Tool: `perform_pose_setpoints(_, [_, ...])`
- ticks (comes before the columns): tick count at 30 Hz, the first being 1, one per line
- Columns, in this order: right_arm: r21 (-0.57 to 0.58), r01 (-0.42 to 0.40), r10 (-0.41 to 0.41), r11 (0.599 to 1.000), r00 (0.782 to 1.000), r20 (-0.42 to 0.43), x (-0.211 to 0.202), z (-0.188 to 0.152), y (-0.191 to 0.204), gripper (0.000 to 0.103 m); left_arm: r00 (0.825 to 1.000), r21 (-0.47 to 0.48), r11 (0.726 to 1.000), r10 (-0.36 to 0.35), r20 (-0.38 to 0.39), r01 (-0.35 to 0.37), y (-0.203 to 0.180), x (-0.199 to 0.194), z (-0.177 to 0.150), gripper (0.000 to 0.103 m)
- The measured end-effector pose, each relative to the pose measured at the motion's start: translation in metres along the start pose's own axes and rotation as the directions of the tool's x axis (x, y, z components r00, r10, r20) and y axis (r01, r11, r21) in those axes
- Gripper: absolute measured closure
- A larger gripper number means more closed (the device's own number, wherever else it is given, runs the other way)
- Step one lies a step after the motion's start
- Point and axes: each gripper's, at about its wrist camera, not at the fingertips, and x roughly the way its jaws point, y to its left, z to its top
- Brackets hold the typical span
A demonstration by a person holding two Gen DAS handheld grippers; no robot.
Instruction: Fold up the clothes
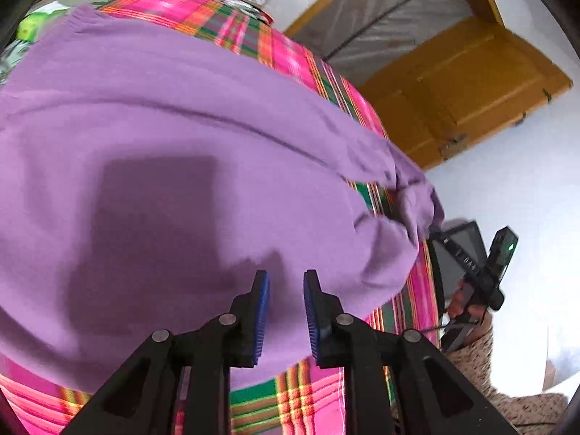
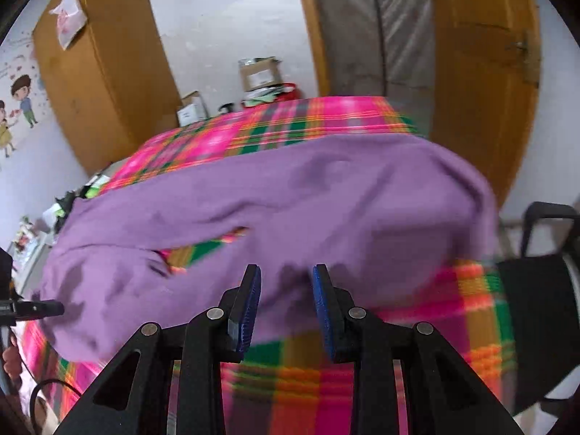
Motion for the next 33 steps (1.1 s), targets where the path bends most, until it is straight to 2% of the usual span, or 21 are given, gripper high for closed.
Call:
perform_pose_setpoints(3, [-0.026,0.066,-0.065,0.997,0.998,0.008,-0.024,-0.007,-0.022,0.072,1.000,0.007,1.000,-0.014,-0.002,0.014,-0.009,0.006,-0.008,0.083])
perform_pose_setpoints(5, [-0.027,0.075,-0.075,0.997,0.997,0.011,-0.036,-0.007,-0.037,0.072,1.000,0.001,1.000,-0.030,0.005,0.030,-0.013,0.007,-0.013,0.082])
perform_pose_setpoints(9, [-0.024,0.088,-0.087,0.996,0.996,0.018,-0.058,-0.008,-0.064,0.072,1.000,0.017,1.000,-0.017,0.021,0.017,-0.024,0.005,-0.024,0.081])
perform_pose_setpoints(12, [0.014,0.010,-0.011,1.000,1.000,0.029,-0.048,-0.007,-0.067,0.072,0.998,-0.010,0.999,-0.050,0.023,0.050,-0.022,0.000,-0.034,0.079])
perform_pose_setpoints(16, [0.092,-0.104,0.103,0.990,0.995,0.016,-0.017,0.000,-0.062,0.072,0.998,-0.047,0.997,-0.054,0.017,0.055,-0.017,-0.004,-0.047,0.079])
perform_pose_setpoints(21, [0.125,-0.153,0.153,0.980,0.988,0.010,0.013,0.014,-0.054,0.071,0.997,-0.095,0.993,-0.072,-0.006,0.071,-0.006,-0.002,-0.059,0.076])
perform_pose_setpoints(23, [0.143,-0.182,0.183,0.973,0.983,0.003,0.022,0.020,-0.054,0.062,0.997,-0.117,0.990,-0.082,-0.004,0.081,-0.001,-0.001,-0.060,0.075])
perform_pose_setpoints(25, [0.164,-0.183,0.187,0.969,0.982,-0.012,0.032,0.025,-0.055,0.060,0.996,-0.137,0.986,-0.093,-0.002,0.091,0.003,0.000,-0.061,0.075])
perform_pose_setpoints(33, [0.202,-0.201,0.212,0.959,0.977,-0.034,0.057,0.041,-0.052,0.060,0.991,-0.181,0.974,-0.136,0.003,0.134,0.007,0.006,-0.058,0.075])
